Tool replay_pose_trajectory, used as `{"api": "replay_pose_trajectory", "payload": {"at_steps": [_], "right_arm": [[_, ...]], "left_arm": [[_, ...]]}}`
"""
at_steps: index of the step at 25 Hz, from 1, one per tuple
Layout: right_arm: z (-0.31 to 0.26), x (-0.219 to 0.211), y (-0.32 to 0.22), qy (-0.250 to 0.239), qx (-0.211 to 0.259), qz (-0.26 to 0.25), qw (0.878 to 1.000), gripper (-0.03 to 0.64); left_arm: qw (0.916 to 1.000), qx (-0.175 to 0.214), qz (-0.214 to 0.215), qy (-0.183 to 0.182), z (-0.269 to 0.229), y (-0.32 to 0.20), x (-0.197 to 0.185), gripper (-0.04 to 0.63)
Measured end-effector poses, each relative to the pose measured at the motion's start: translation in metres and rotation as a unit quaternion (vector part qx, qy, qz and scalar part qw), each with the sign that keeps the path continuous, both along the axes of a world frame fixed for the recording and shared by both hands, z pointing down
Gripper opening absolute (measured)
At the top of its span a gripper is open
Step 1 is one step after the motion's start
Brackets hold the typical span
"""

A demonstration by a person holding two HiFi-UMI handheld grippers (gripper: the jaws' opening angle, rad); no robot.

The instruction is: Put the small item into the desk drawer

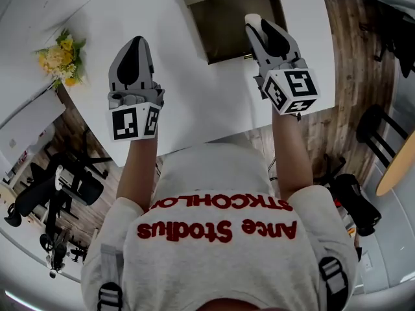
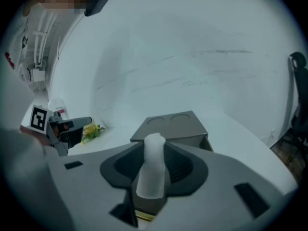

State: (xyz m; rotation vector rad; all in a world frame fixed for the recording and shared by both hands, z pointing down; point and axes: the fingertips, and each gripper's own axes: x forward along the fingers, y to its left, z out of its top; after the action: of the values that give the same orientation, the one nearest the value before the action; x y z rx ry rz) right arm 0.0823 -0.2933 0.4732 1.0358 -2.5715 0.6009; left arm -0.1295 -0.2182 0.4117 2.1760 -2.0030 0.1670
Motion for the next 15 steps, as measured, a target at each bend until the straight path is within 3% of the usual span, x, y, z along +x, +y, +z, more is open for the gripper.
{"api": "replay_pose_trajectory", "payload": {"at_steps": [11, 15], "right_arm": [[0.042, -0.006, 0.001, 0.137, -0.008, -0.027, 0.990, 0.140], [0.044, -0.008, 0.002, 0.153, -0.009, -0.029, 0.988, 0.169]], "left_arm": [[0.9998, -0.016, 0.007, 0.004, 0.013, 0.000, 0.001, 0.008], [0.9998, -0.016, 0.009, 0.007, 0.013, -0.001, 0.003, 0.008]]}}
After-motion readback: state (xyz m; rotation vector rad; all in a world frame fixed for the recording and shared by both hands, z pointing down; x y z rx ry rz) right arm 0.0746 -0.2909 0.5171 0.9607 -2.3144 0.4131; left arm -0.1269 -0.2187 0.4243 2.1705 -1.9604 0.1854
